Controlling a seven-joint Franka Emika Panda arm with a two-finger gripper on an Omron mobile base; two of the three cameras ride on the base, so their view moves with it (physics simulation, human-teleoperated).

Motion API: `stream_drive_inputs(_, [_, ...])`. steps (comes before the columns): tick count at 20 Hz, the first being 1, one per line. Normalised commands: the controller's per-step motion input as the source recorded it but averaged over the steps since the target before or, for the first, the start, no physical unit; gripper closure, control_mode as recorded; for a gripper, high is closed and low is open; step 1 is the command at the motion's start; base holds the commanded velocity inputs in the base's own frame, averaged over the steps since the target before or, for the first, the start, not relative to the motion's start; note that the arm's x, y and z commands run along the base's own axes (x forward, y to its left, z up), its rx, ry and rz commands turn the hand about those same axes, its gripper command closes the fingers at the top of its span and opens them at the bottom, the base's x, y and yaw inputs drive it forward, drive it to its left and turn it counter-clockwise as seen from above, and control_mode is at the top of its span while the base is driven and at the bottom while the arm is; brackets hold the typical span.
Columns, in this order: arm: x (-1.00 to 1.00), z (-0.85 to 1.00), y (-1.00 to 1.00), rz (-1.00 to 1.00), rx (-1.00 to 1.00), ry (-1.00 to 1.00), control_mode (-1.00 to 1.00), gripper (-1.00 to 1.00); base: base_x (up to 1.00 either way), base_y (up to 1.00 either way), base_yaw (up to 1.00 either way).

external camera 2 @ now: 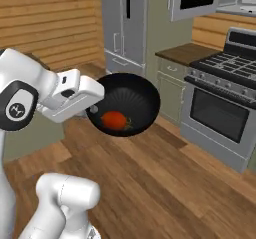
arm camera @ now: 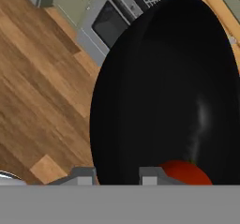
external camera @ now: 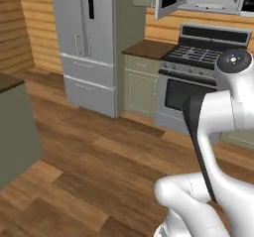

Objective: Pick the tomato from the sink and place it in the bowl. Then pick the bowl and place it in the microwave. Then close the microwave door and press the start button.

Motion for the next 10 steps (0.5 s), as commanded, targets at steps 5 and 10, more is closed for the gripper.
stream_drive_inputs(5, [0.0, 0.0, 0.0, 0.0, 0.0, 0.0, 1.0, 1.0, 1.0, -0.15, -0.48])
stream_drive_inputs(10, [0.0, 0.0, 0.0, 0.0, 0.0, 0.0, 1.0, 1.0, 1.0, -0.05, -0.33])
